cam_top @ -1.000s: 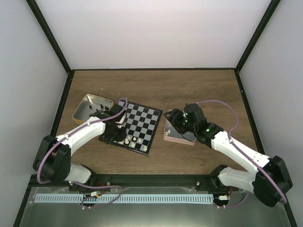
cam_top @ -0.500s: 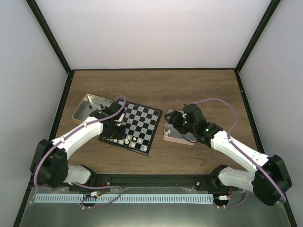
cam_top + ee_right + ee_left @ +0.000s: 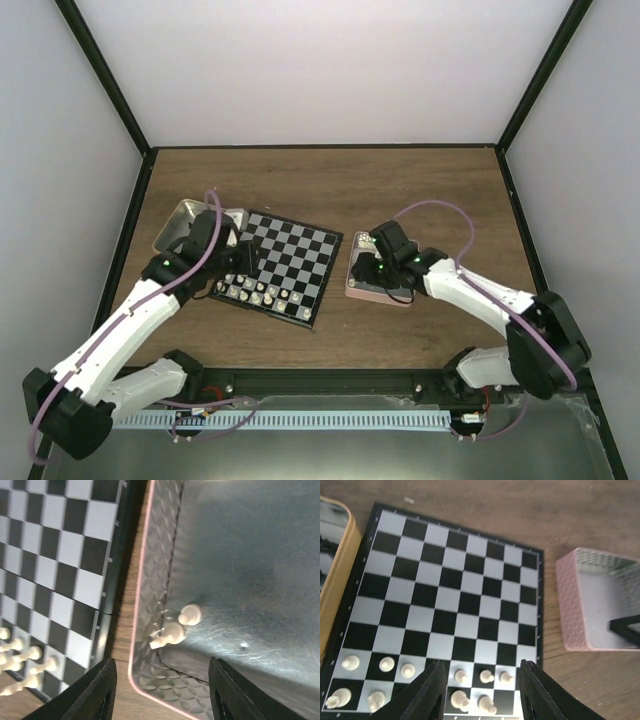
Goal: Set up the chess pieces on the board
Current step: Place the chess piece on the chessboard, then pick up the chess piece from the storage box.
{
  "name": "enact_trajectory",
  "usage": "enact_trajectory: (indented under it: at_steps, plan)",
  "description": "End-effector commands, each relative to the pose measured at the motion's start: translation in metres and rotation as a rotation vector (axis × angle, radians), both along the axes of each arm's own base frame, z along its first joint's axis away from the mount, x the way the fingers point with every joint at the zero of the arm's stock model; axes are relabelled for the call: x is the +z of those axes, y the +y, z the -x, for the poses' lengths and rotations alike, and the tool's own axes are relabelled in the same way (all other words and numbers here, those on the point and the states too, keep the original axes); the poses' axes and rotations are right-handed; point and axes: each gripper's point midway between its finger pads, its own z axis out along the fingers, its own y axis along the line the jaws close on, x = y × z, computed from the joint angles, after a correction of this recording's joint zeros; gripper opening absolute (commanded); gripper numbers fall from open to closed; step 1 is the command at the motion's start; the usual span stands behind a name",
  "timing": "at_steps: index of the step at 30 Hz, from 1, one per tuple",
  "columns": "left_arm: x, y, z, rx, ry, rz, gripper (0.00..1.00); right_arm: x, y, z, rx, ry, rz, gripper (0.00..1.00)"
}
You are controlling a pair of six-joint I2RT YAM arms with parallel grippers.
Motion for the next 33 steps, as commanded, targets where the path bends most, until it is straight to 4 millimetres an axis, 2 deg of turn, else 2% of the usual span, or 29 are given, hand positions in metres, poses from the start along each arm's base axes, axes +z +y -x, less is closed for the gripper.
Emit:
enact_trajectory:
  at_steps: [1, 4, 11, 18, 33]
  plan:
    - [0.024, -0.008, -0.007, 0.001, -0.107, 0.101, 0.43, -0.011, 0.004, -0.008, 0.053, 0.029, 0.062, 0.5]
    - [0.023, -0.007, -0.004, 0.001, -0.108, 0.102, 0.43, -0.02, 0.006, -0.015, 0.045, 0.037, 0.081, 0.4]
    - [0.014, -0.007, -0.001, -0.001, -0.082, 0.107, 0.43, -0.032, 0.007, -0.029, 0.047, 0.033, 0.141, 0.34]
    - [0.012, -0.008, -0.001, -0.003, -0.08, 0.107, 0.43, -0.04, 0.002, -0.039, 0.031, 0.031, 0.22, 0.24]
    - [0.008, -0.008, -0.001, -0.003, -0.071, 0.101, 0.43, -0.06, 0.007, -0.034, 0.073, 0.069, 0.255, 0.19]
